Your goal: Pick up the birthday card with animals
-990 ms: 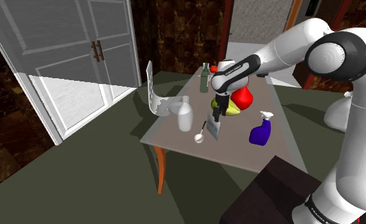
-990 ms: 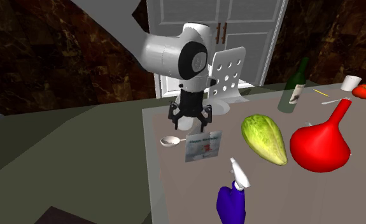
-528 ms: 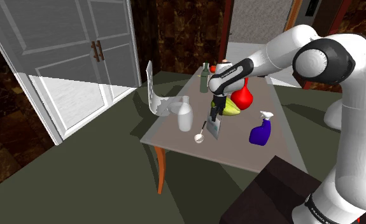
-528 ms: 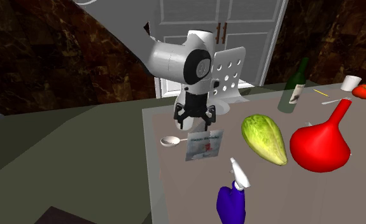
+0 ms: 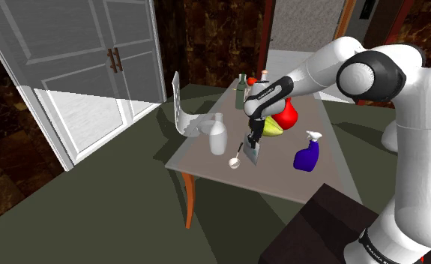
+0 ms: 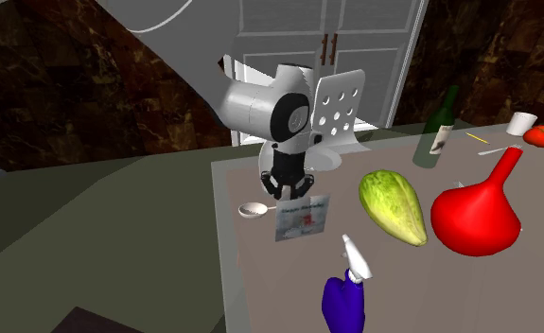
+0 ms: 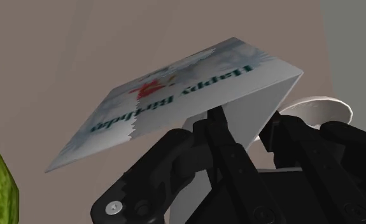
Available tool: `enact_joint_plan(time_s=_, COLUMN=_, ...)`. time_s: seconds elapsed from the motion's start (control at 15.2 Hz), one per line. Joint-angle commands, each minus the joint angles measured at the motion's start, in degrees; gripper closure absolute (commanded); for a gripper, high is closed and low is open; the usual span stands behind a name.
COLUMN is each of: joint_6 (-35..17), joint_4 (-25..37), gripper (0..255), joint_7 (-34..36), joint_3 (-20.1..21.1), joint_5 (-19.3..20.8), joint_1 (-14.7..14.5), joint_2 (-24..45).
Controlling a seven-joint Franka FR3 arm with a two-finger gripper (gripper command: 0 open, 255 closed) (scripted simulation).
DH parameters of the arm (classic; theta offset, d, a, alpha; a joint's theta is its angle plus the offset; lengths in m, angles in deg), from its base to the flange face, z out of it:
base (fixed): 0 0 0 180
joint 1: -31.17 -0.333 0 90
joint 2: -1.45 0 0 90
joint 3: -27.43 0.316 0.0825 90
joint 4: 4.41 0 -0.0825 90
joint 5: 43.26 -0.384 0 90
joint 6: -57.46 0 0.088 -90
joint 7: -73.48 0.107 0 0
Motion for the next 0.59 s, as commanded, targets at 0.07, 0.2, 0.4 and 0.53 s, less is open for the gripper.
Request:
enact_joint_plan(time_s=0.07, joint_6=-0.1, joint_4=-0.8, gripper=255, joint_7=-0.1, joint_3=0.0, joint_5=0.0, joint_1=0.0, joint_2=0.3)
enact_joint_plan(time_s=0.2, joint_6=-0.3, joint_4=-1.4, gripper=255, joint_7=-0.2, joint_3=0.0, joint_5=0.1, joint_1=0.0, joint_2=0.0)
enact_joint_plan(time_s=0.4, joint_6=1.1, joint_4=0.0, gripper=255, joint_7=0.0, joint_3=-0.1, joint_5=0.2, joint_1=-0.1, joint_2=-0.2)
enact_joint_plan(time_s=0.53, joint_6=2.3, joint_4=0.1, gripper=255, joint_7=0.2, joint_3=-0.2, joint_5=0.5, joint_1=-0.2, joint_2=-1.2)
